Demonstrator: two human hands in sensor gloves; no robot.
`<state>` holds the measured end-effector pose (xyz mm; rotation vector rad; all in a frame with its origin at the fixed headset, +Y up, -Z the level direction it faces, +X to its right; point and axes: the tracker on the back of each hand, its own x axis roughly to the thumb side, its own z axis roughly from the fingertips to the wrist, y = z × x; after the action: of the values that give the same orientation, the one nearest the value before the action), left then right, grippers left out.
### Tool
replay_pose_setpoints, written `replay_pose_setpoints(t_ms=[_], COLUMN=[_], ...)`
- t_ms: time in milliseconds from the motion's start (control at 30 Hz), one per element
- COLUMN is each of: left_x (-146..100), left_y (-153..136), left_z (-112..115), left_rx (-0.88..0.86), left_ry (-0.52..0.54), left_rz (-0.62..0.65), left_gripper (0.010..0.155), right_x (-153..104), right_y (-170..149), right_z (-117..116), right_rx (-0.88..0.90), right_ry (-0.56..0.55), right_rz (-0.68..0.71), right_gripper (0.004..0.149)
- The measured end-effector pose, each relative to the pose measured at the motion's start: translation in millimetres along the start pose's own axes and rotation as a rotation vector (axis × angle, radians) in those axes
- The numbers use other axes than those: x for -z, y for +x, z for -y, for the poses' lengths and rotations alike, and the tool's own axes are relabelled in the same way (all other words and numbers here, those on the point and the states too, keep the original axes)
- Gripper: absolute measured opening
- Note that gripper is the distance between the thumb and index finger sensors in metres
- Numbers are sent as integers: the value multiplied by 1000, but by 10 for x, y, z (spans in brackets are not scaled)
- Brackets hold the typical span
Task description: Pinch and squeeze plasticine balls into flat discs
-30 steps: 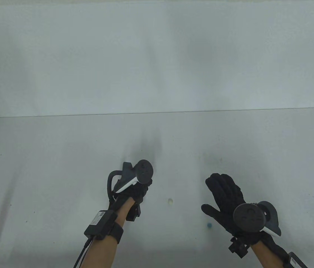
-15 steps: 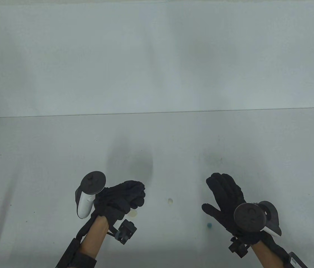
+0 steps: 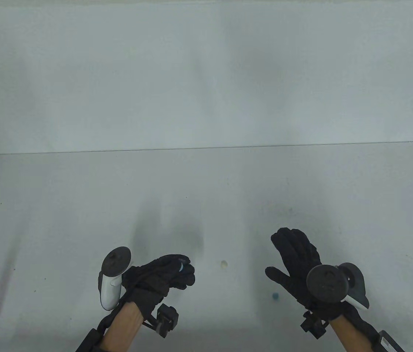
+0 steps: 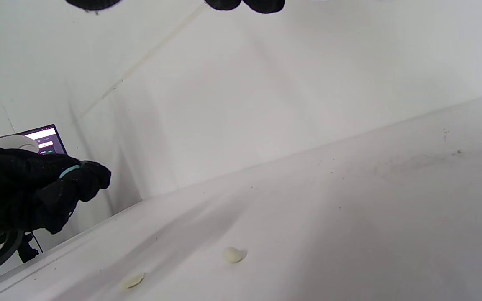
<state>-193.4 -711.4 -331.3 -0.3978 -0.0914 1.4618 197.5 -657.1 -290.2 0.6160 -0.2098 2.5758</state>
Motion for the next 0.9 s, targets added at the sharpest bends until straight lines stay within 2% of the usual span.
replay_pose_setpoints(t_ms=[33,133,233,300,533,733,833,900], left_x=[10,22,27,21,22,-7,3,25], left_y=[-10,-51,-72,-74,-104,-55,-74,-107], left_z=[-2,4,42,52,21,4,2,12], left_rx=[-16,-100,-224,-240,-145,-75,-68,-125], left_ry=[0,-87,-193,-160,-37,25,19,-48], left_rz=[-5,1,47,50,24,9,9,2], left_gripper=[48,53,70,71,51,57,56,60], right_x=[0,-1,5,2,1,1,0,-3], right_y=[0,-5,-9,-2,-1,7,8,11], right_z=[2,6,4,6,9,5,1,9], right_rx=[2,0,6,1,-3,-4,-6,-5], right_ry=[-1,-7,-1,-1,-6,-3,0,-7], right_rz=[0,-2,-3,0,5,8,8,9], right_gripper=[79,79,79,79,79,79,79,79])
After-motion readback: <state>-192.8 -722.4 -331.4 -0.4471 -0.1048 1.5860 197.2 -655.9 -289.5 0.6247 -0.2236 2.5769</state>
